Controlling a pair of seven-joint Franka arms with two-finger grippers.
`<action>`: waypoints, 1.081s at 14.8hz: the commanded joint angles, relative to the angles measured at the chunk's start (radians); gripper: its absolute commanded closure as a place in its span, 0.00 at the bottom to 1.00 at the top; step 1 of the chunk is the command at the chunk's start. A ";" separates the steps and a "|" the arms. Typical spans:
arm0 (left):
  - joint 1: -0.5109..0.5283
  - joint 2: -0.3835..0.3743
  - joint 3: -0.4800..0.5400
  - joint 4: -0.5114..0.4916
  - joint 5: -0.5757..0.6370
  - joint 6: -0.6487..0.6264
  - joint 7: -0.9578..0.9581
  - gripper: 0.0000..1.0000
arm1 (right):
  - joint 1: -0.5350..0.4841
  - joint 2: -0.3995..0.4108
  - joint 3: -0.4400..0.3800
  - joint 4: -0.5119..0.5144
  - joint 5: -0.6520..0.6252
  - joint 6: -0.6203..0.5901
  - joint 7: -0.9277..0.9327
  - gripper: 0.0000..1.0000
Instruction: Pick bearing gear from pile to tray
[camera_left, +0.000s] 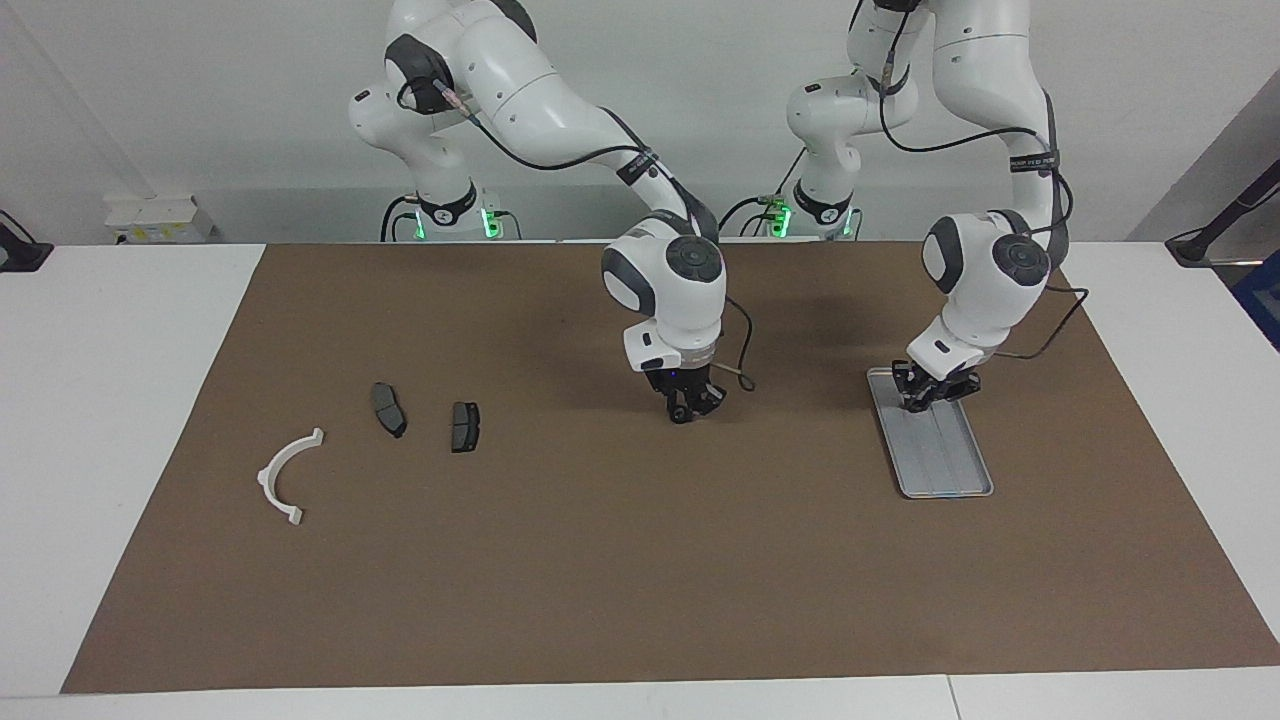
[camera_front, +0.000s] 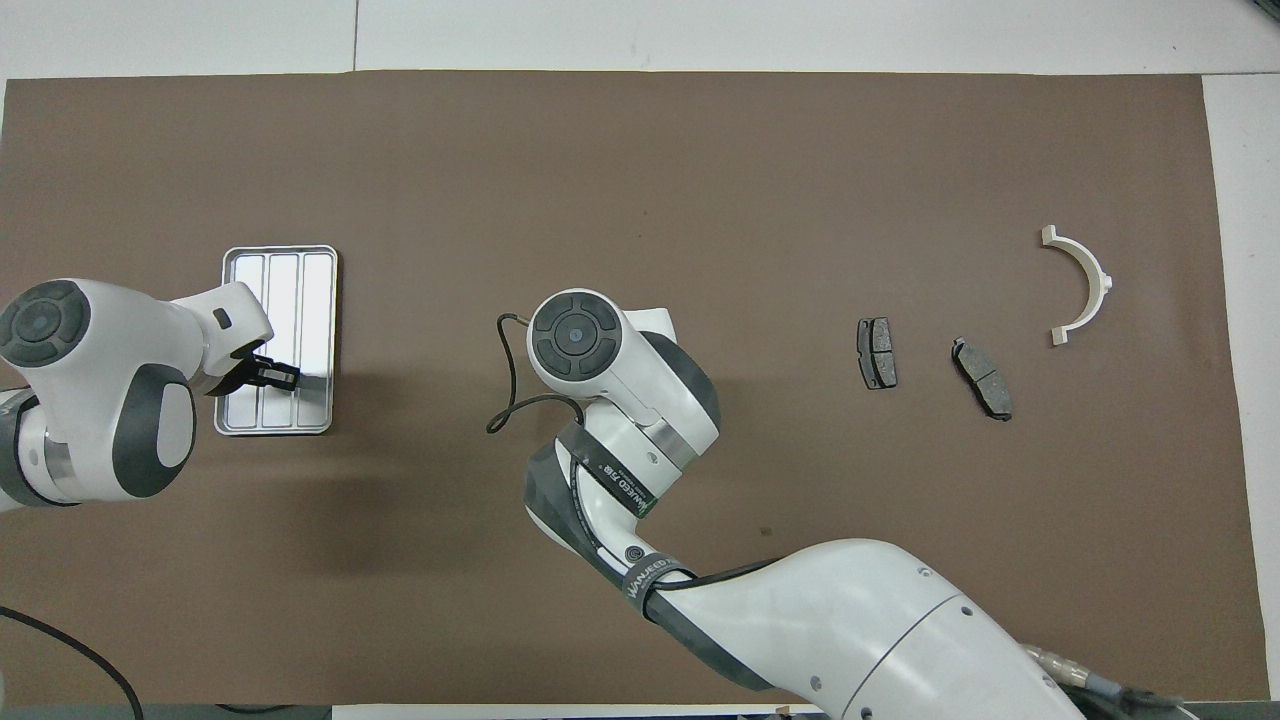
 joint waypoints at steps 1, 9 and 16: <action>-0.005 0.007 0.002 -0.012 -0.001 0.032 0.006 1.00 | 0.000 -0.010 -0.004 -0.051 -0.005 0.061 0.046 0.86; 0.001 0.002 0.003 0.112 0.044 -0.167 0.012 0.00 | -0.008 -0.001 -0.013 0.087 -0.004 -0.106 0.115 0.00; -0.134 -0.031 -0.003 0.218 0.044 -0.310 -0.301 0.00 | -0.150 -0.084 -0.012 0.173 -0.005 -0.221 0.008 0.00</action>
